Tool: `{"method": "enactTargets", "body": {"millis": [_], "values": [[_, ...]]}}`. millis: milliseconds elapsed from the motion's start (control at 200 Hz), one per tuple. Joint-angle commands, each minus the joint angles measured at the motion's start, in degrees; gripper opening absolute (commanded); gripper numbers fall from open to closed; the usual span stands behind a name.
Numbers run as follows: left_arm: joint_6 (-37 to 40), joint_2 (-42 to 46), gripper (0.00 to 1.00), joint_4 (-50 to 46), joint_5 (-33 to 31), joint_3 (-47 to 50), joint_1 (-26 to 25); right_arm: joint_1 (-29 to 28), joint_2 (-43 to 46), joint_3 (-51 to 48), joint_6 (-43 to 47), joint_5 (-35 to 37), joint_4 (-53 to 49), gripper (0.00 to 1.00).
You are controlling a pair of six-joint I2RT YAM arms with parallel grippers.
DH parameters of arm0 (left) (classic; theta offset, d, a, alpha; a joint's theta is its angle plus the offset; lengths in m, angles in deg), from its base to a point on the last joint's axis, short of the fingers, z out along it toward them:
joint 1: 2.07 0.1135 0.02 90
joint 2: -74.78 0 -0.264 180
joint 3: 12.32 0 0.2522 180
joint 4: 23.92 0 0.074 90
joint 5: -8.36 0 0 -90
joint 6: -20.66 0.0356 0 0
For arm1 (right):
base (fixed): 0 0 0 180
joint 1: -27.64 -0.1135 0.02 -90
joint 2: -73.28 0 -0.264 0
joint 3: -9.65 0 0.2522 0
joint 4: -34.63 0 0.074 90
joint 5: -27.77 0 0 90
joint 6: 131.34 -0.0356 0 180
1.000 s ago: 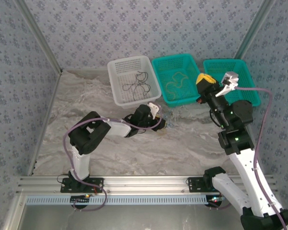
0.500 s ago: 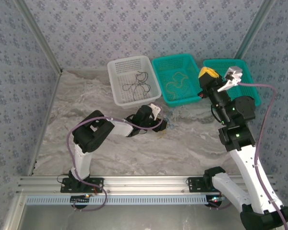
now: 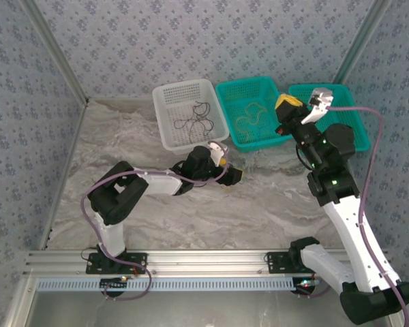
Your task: Untangle the cables
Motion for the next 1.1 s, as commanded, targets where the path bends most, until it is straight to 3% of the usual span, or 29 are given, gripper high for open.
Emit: {"method": "enactTargets", "body": {"millis": [0,280,380,505,745,790,814,979,1094], "values": [[2.4,2.1,0.99,3.0,-0.1,-0.8,0.3,0.3,-0.3,2.0,-1.0,-3.5,-1.8,0.0],[4.4,-2.2,0.96,1.4,0.5,-10.0,0.3,0.2,-1.3,1.2,-3.0,-7.2,-2.6,0.0],[4.6,-3.4,0.79,1.7,1.3,-11.8,0.4,0.3,-0.6,0.7,-2.4,-6.3,-4.0,0.0],[4.8,-3.1,0.44,2.4,0.4,-11.3,0.4,0.8,1.5,-1.0,-1.6,-3.9,-5.8,0.0],[3.2,-1.2,0.19,3.6,0.4,-9.4,2.2,4.1,5.1,-4.7,-1.2,-0.2,-11.6,0.0],[3.0,-0.8,0.11,2.3,-0.2,-9.8,2.4,4.7,5.3,-5.2,-1.9,0.9,-14.0,0.0],[2.9,-0.6,0.0,0.9,-0.7,-10.2,2.5,5.0,5.4,-5.6,-2.4,1.0,-15.1,0.0],[2.3,1.2,0.0,-2.0,-3.2,-10.0,3.0,6.3,6.2,-8.1,-3.5,-0.3,-20.0,0.0],[1.0,3.3,0.0,-0.5,-3.2,-8.1,3.6,6.3,5.5,-8.5,-6.5,8.5,-27.4,0.0]]}}
